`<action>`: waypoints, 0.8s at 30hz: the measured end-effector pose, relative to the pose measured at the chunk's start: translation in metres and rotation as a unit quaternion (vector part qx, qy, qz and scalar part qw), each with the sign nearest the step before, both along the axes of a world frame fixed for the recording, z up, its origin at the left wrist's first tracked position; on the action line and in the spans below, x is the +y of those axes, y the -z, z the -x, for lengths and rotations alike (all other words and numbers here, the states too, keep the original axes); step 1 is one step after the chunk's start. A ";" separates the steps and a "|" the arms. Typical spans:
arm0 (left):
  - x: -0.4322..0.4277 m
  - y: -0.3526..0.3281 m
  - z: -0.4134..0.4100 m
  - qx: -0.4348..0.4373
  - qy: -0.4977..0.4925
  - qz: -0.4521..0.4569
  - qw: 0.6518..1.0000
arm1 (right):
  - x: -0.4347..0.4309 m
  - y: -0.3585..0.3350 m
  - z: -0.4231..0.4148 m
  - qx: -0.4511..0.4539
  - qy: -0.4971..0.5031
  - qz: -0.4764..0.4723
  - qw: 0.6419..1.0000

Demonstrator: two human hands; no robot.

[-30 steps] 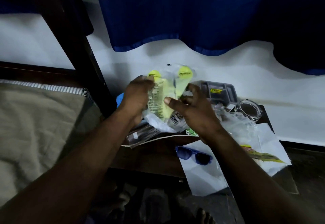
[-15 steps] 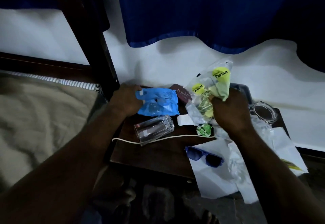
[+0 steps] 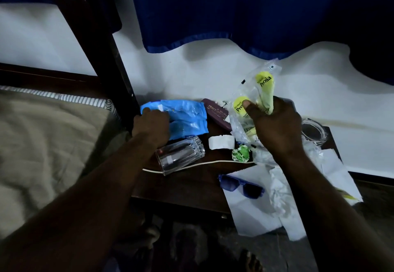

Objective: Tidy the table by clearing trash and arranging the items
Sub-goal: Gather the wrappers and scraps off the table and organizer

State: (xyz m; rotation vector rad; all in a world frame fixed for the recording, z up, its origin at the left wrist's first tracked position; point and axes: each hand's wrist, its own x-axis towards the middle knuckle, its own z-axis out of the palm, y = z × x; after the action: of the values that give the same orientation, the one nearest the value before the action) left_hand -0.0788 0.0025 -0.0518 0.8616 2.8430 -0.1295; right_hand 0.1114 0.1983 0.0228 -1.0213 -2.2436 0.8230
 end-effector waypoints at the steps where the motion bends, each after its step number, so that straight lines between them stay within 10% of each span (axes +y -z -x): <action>1: 0.002 -0.003 0.000 0.007 0.000 0.001 1.000 | 0.001 -0.001 -0.001 -0.005 0.005 0.004 1.000; 10: 0.027 -0.052 -0.014 0.123 0.031 -0.225 0.966 | 0.009 -0.014 -0.009 0.021 0.049 0.036 0.998; 16: 0.050 -0.067 -0.038 -0.089 0.013 -0.498 0.862 | 0.026 -0.022 -0.025 0.041 0.101 0.057 0.992; 24: 0.064 -0.067 -0.058 -0.030 -0.044 -0.476 0.878 | 0.052 -0.018 -0.053 0.081 0.093 0.033 0.992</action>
State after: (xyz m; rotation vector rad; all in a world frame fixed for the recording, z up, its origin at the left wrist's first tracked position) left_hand -0.0213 0.0665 0.0157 0.8126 2.7823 1.3738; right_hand 0.1644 0.2501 0.0404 -1.1328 -1.9641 0.8687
